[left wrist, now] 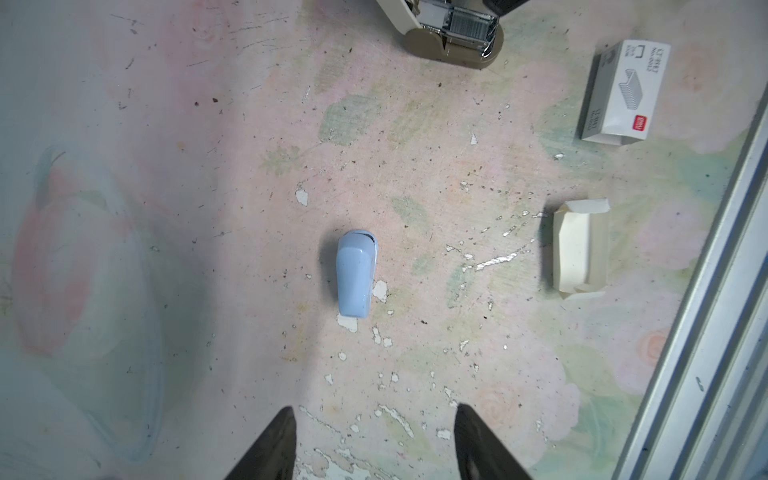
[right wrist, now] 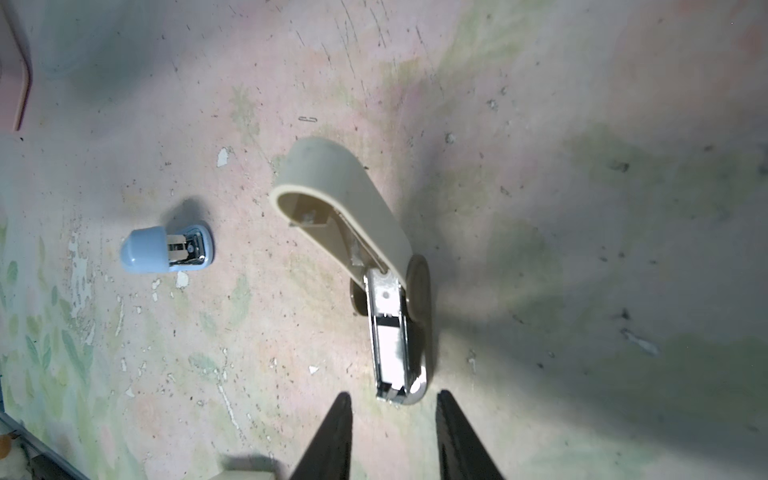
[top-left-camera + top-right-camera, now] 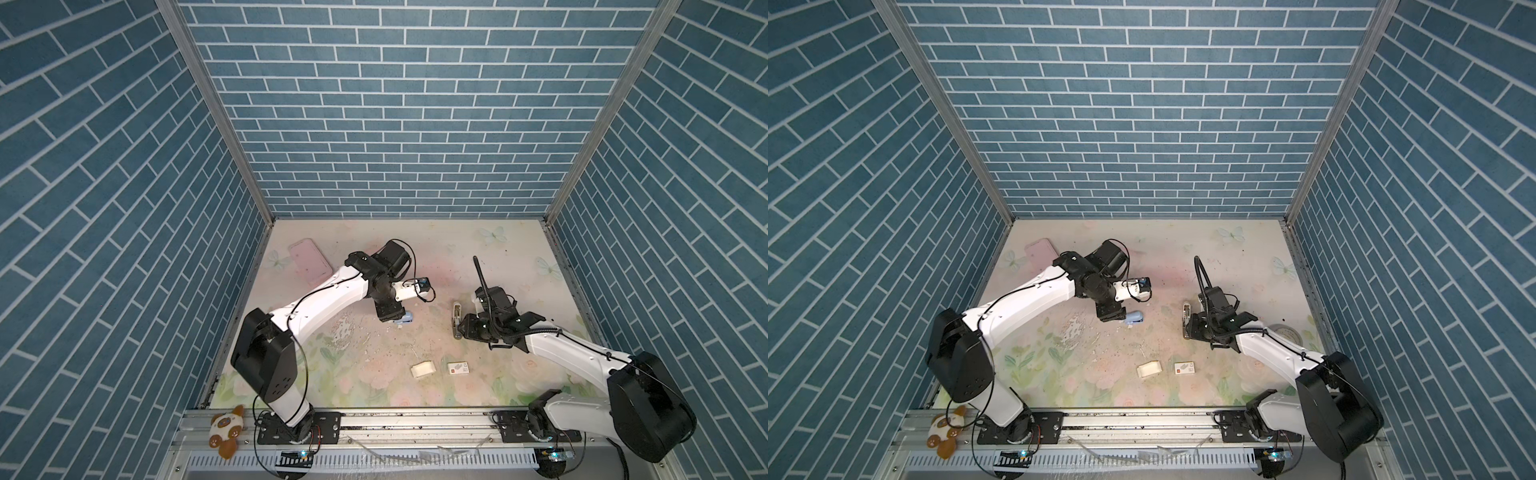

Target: Load the staples into the stapler

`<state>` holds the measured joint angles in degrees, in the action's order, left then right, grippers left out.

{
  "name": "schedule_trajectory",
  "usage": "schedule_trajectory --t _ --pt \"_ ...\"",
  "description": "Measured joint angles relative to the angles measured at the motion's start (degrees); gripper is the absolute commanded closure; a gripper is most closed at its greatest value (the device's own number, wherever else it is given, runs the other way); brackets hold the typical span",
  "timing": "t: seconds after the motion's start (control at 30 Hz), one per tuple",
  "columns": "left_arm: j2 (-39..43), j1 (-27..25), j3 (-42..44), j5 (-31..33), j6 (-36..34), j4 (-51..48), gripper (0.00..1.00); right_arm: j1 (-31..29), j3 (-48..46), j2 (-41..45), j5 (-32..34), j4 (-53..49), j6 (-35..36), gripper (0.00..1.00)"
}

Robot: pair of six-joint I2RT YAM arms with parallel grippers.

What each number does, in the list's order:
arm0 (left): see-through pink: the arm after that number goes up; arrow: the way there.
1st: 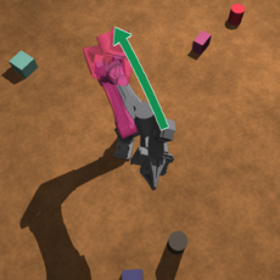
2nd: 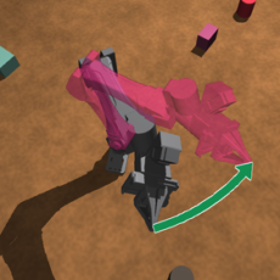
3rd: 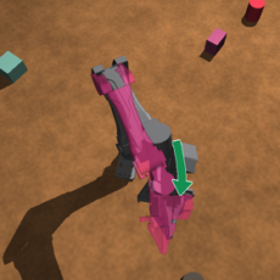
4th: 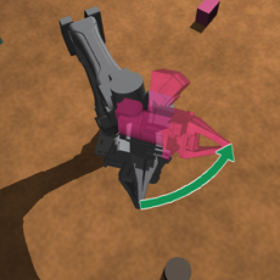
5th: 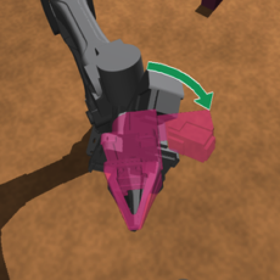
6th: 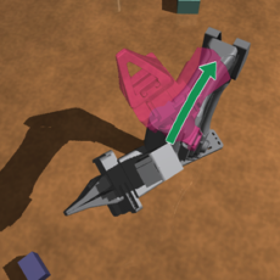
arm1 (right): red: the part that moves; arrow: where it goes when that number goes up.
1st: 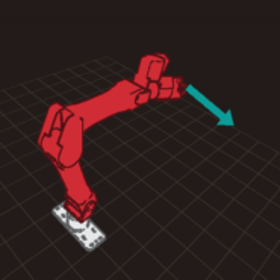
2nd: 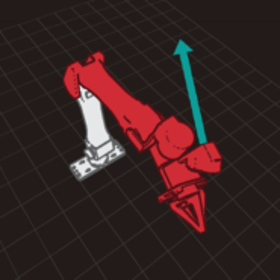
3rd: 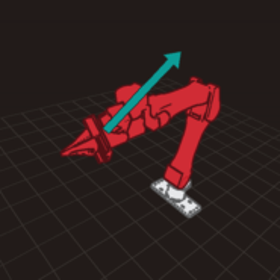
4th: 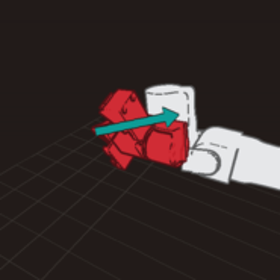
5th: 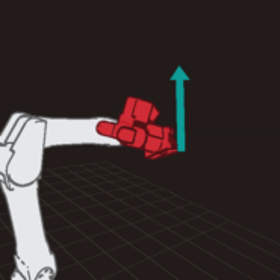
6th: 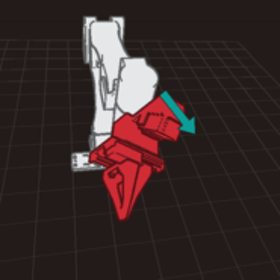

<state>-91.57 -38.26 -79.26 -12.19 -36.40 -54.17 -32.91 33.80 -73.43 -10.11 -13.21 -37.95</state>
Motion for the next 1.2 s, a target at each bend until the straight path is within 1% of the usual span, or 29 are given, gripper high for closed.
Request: schedule_trajectory --t 0.2,0.37,0.67,0.87,1.03,1.2 --pt "5.18 2.99 4.17 -2.80 0.70 0.42 0.33 -0.59 0.37 -2.86 1.14 2.03 1.44 0.58" --pt "7.41 3.87 6.91 -4.72 0.94 1.64 0.33 -1.11 3.13 -5.88 2.34 2.67 2.49 0.56" --pt "8.57 4.28 7.87 -6.14 1.05 2.56 0.33 -1.62 6.36 -8.46 6.29 2.36 4.70 0.55" --pt "9.35 4.66 8.39 -6.93 1.05 2.47 0.33 -1.73 7.80 -11.98 6.25 2.03 5.51 0.55" --pt "10.32 4.70 9.44 -7.26 1.05 2.40 0.33 -2.12 7.93 -14.27 5.77 2.08 5.97 0.57" --pt "10.73 5.35 10.23 -7.43 1.03 2.51 0.33 -3.21 8.61 -15.15 5.79 2.40 7.28 0.64"
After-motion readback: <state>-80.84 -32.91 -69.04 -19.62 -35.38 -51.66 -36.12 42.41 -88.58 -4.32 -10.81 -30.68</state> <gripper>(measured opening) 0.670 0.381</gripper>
